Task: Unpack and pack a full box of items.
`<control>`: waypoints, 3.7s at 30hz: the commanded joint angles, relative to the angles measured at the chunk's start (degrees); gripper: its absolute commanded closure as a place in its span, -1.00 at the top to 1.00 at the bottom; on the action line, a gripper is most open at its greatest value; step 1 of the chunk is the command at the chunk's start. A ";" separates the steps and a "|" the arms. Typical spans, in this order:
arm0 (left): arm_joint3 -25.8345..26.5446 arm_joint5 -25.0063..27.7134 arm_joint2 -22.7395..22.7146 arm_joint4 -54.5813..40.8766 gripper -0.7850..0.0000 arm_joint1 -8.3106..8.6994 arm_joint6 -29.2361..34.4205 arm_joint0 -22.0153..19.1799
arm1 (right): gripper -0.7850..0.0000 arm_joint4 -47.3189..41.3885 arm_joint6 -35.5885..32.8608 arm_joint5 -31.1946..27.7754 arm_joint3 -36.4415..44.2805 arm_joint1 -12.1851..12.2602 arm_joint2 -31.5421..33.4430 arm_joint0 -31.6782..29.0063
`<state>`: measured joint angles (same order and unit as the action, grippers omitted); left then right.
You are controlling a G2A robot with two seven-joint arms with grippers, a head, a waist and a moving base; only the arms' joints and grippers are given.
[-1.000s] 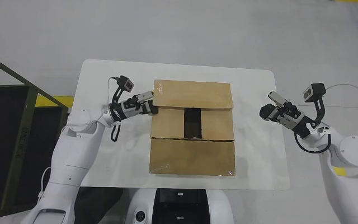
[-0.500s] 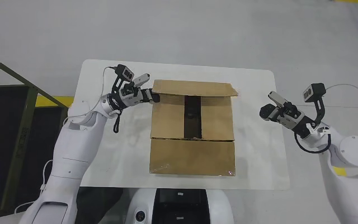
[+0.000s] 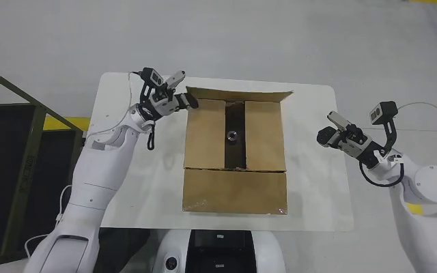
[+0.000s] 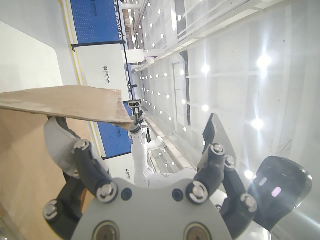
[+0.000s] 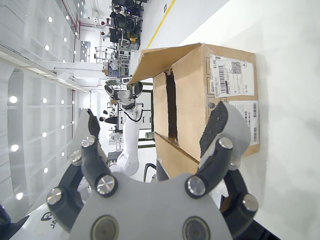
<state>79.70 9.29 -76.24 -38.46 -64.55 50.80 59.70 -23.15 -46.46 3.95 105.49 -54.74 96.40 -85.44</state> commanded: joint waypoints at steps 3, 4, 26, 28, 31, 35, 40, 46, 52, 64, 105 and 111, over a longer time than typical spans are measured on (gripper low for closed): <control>-1.99 1.07 1.25 0.69 1.00 -0.45 -2.31 -1.95 | 1.00 0.00 0.00 0.00 0.00 0.00 0.00 0.00; -2.38 1.45 1.57 1.23 1.00 -0.54 -2.63 -2.53 | 1.00 0.00 0.00 0.00 0.00 0.00 0.00 0.00; -14.13 5.53 9.27 15.45 1.00 -3.03 -12.53 -15.40 | 1.00 0.00 0.00 0.00 0.00 0.00 0.00 0.00; -15.50 4.16 10.07 17.02 1.00 -3.28 -13.69 -16.60 | 1.00 0.00 0.00 0.00 0.00 0.00 0.00 0.00; -18.02 3.11 10.92 18.08 1.00 -3.69 -14.66 -18.70 | 1.00 0.00 0.00 0.00 0.00 0.00 0.00 0.00; -21.70 2.17 11.75 19.05 1.00 -4.17 -14.83 -21.45 | 1.00 0.00 0.00 0.00 0.00 0.00 0.00 0.00; -25.56 0.87 13.35 22.24 1.00 -4.62 -13.94 -24.00 | 1.00 0.00 0.00 0.00 0.00 0.00 0.00 0.00; -28.31 1.93 14.65 24.04 1.00 -5.06 -12.03 -25.10 | 1.00 0.00 0.00 0.00 0.00 0.00 0.00 0.00; -29.96 2.45 15.72 25.80 1.00 -5.35 -10.02 -25.29 | 1.00 0.00 0.00 0.00 0.00 0.00 0.00 0.00; -31.92 3.18 15.03 28.37 1.00 -5.02 -6.56 -26.06 | 1.00 0.00 0.00 0.00 0.00 0.00 0.00 0.00; -16.15 13.69 -5.16 20.24 1.00 0.65 4.59 -15.15 | 1.00 0.00 0.00 0.00 0.00 0.00 0.00 0.00; -8.74 10.67 -12.76 17.89 1.00 2.97 12.74 -9.21 | 1.00 0.00 0.00 0.00 0.00 0.00 0.00 0.00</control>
<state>69.75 20.09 -87.65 -20.67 -61.97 61.95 49.42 -23.15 -46.46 3.95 105.49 -54.74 96.40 -85.44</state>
